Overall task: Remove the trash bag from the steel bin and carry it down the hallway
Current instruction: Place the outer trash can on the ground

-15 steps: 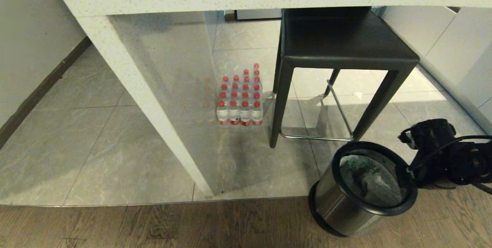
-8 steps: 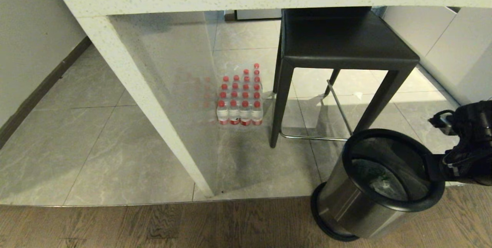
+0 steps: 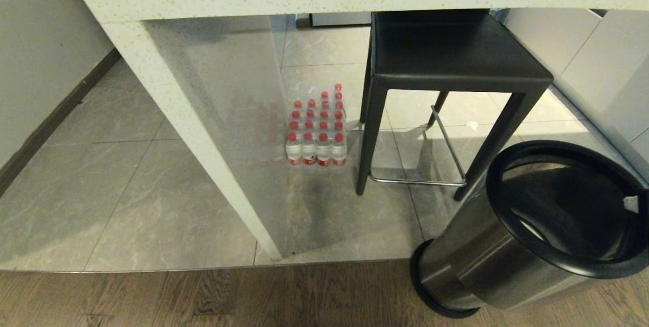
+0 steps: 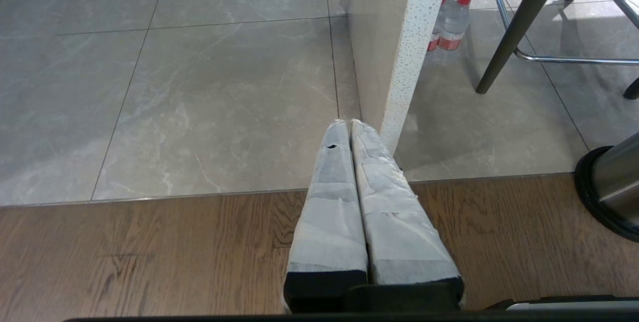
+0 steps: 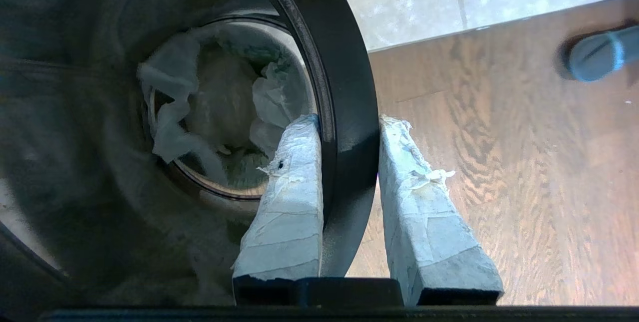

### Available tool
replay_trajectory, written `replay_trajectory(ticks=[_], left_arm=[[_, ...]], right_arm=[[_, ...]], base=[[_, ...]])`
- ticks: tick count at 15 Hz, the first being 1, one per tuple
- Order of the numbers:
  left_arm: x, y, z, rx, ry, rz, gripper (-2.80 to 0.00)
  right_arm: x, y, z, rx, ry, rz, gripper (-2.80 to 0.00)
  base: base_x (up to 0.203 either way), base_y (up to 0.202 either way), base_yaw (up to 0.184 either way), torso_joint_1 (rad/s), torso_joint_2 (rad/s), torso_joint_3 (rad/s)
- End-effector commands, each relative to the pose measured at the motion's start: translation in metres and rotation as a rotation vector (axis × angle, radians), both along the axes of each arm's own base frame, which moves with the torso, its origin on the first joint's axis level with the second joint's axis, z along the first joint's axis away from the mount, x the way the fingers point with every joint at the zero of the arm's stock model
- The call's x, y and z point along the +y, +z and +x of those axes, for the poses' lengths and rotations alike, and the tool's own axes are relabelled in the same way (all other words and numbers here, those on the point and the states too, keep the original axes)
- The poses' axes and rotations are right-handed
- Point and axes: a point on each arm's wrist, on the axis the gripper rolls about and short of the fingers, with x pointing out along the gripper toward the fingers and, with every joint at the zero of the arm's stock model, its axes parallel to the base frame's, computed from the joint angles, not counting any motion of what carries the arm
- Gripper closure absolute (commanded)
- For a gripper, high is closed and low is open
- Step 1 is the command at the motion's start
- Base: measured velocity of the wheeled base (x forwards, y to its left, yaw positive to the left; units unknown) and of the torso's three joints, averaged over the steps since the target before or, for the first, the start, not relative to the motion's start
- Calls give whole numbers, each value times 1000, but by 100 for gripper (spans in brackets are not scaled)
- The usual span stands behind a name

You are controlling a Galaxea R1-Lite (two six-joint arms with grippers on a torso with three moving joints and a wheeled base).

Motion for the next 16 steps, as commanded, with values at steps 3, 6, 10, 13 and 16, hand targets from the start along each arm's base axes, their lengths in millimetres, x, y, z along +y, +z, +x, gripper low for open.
replay_trajectory(ticks=[3,6,10,13,16], left_arm=[[0,0,0,0,0,0,0],[0,0,0,1,1,0,0],[0,0,0,1,0,0,0],[0,0,0,1,1,0,0],[0,0,0,0,0,0,0]], right_arm=[[2,32,-63,-37,-21,-4,0],[-2,40,-83,21,-180,-72,0],[-7,49,-84,28,-386,2,0],[-11,48,-74,21,-513,-29,0],[-15,36,-64,54,-579,-15,0]], base=[[0,0,0,0,0,0],[0,0,0,0,0,0],[0,0,0,0,0,0],[0,0,0,0,0,0],[0,0,0,0,0,0]])
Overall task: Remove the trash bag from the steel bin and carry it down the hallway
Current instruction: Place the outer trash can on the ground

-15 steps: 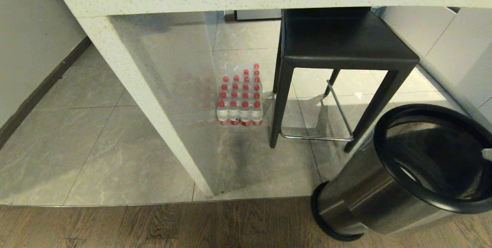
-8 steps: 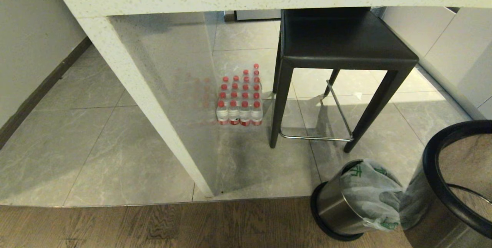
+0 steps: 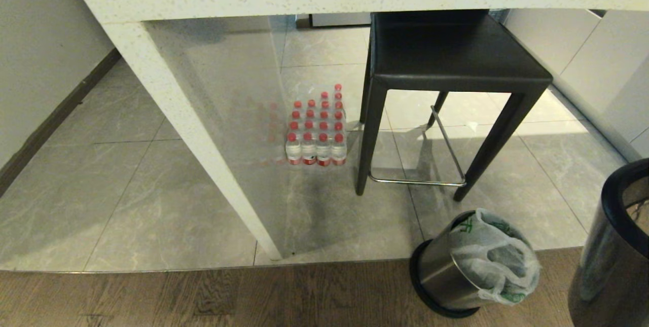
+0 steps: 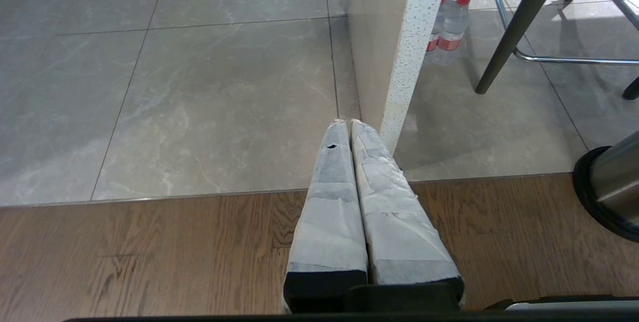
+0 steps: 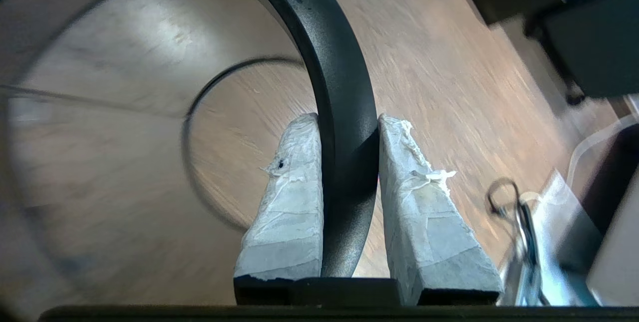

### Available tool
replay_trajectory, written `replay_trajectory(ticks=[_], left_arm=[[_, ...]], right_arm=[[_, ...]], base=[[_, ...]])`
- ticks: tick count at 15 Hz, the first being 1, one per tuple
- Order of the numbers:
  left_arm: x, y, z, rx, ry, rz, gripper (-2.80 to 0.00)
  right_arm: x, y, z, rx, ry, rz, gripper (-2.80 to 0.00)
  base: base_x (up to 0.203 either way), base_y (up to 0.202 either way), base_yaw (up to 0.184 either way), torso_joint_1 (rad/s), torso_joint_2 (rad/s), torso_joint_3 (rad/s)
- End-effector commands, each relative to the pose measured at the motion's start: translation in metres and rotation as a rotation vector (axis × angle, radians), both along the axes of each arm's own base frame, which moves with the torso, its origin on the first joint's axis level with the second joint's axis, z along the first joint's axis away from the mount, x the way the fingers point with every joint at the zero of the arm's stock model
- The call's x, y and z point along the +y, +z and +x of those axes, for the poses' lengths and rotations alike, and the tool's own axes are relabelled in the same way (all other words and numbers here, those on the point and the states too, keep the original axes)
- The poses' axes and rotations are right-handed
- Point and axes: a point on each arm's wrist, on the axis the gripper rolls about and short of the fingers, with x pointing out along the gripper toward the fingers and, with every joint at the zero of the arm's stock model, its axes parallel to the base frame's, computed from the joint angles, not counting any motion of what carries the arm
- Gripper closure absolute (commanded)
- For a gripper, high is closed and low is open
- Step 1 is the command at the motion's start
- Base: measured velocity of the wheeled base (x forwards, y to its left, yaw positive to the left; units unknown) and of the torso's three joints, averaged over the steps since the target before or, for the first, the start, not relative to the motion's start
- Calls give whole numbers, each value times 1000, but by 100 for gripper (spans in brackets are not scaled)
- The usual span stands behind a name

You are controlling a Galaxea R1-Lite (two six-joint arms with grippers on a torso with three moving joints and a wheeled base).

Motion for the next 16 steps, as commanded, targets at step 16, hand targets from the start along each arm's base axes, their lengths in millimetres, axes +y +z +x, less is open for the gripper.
replay_trajectory(ticks=[16], left_arm=[[0,0,0,0,0,0,0]], right_arm=[[-153,-117,125,-33,-382,174,0]], base=[[0,0,0,0,0,0]])
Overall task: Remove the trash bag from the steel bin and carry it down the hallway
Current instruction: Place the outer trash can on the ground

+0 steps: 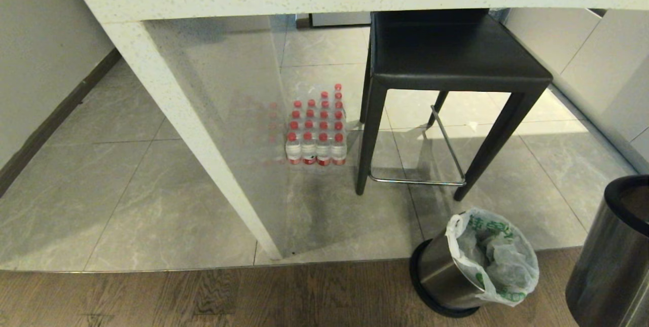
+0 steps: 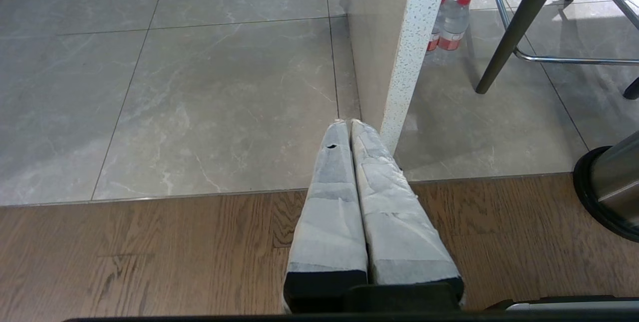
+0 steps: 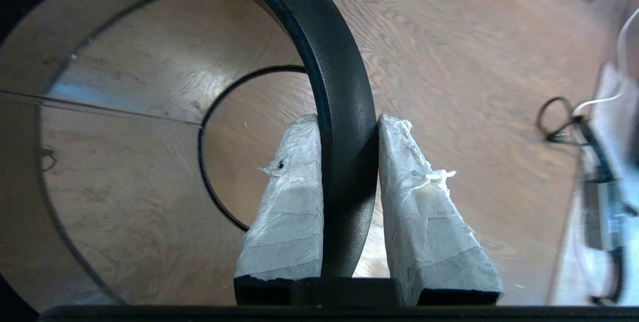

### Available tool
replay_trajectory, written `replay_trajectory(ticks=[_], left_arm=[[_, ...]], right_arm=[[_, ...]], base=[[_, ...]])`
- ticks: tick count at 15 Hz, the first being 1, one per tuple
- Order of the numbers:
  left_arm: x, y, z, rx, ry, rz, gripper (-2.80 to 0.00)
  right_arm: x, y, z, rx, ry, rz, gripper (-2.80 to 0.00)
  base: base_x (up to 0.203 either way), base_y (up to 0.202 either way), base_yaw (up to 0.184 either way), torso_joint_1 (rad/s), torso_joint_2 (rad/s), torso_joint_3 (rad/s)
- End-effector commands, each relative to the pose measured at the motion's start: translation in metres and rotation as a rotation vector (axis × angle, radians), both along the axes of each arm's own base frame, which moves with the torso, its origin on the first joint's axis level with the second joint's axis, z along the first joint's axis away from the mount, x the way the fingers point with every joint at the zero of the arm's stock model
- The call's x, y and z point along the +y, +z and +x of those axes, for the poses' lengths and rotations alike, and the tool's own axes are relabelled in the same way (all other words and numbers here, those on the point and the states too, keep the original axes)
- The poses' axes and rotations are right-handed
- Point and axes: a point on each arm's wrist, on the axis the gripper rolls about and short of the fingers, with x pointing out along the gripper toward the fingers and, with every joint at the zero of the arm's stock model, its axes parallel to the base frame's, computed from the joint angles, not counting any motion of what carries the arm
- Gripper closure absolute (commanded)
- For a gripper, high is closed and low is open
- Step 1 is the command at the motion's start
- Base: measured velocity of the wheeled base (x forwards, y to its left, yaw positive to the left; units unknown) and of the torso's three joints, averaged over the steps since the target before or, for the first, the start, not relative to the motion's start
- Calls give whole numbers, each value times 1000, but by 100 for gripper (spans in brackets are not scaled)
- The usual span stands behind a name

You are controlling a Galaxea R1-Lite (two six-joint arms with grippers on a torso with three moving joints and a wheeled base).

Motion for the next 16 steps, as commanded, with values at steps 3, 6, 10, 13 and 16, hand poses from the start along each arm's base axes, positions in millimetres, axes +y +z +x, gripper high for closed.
replay_trajectory(ticks=[3,6,10,13,16], left_arm=[[0,0,0,0,0,0,0],[0,0,0,-1,1,0,0],[0,0,0,0,1,1,0],[0,0,0,0,0,0,0],[0,0,0,0,1,2,0]], right_arm=[[-72,-76,45,-8,-7,74,0],[-113,-126,71,-46,65,48,0],[-154,-173,94,-50,206,-19,0],[-171,-198,108,-64,250,-44,0],[-175,-217,109,-60,254,-38,0]], base=[[0,0,0,0,0,0],[0,0,0,0,0,0],[0,0,0,0,0,0],[0,0,0,0,0,0],[0,0,0,0,0,0]])
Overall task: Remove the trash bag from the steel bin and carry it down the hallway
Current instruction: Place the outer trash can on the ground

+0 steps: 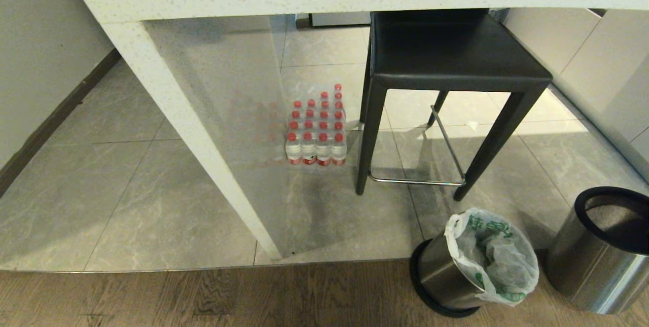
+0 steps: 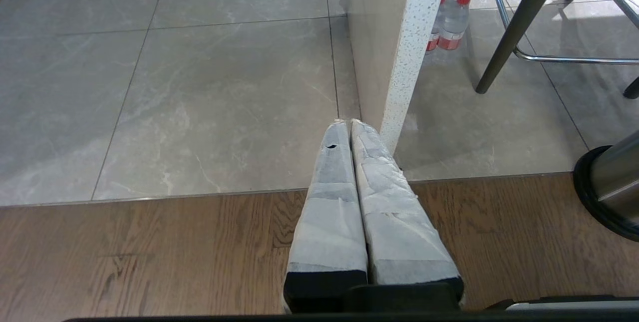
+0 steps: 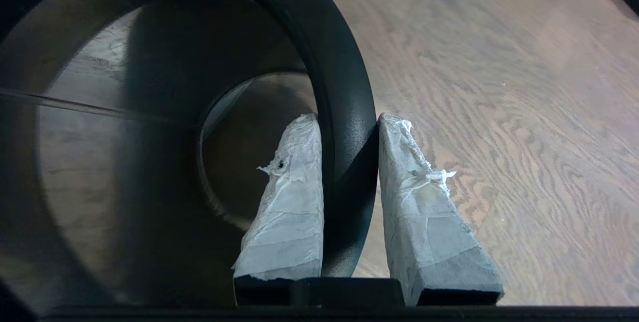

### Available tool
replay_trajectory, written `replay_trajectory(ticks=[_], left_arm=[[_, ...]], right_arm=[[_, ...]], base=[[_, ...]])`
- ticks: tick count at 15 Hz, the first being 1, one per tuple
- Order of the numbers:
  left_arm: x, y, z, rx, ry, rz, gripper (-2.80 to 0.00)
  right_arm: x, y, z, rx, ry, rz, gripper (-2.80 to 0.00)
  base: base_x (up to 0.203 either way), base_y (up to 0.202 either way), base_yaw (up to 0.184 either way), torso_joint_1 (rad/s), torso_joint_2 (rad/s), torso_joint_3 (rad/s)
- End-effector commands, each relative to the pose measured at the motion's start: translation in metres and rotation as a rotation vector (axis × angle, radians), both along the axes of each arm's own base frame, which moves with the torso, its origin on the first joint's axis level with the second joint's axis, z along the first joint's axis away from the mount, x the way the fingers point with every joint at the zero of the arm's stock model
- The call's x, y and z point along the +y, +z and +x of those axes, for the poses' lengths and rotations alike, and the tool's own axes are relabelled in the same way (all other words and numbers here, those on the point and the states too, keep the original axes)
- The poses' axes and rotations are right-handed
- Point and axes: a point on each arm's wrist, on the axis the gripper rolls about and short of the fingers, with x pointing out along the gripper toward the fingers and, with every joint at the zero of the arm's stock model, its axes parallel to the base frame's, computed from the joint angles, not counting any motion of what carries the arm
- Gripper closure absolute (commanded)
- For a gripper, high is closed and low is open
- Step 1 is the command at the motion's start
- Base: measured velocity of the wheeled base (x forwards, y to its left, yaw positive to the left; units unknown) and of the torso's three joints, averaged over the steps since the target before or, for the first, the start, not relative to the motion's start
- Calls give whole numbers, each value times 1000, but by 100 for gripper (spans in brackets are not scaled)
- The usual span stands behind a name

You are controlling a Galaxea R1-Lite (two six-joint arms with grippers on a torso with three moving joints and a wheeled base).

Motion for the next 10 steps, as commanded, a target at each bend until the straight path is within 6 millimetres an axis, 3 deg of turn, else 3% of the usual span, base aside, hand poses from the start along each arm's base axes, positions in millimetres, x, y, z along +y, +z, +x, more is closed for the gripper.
replay_trajectory(ticks=[1,10], left_arm=[[0,0,0,0,1,-1,0],[0,0,0,0,0,-1,0]], right_arm=[[-3,-27,-3,35,-8,40,0],[-17,-22,-22,54,-4,15,0]], base=[[0,0,0,0,0,0],[0,0,0,0,0,0]])
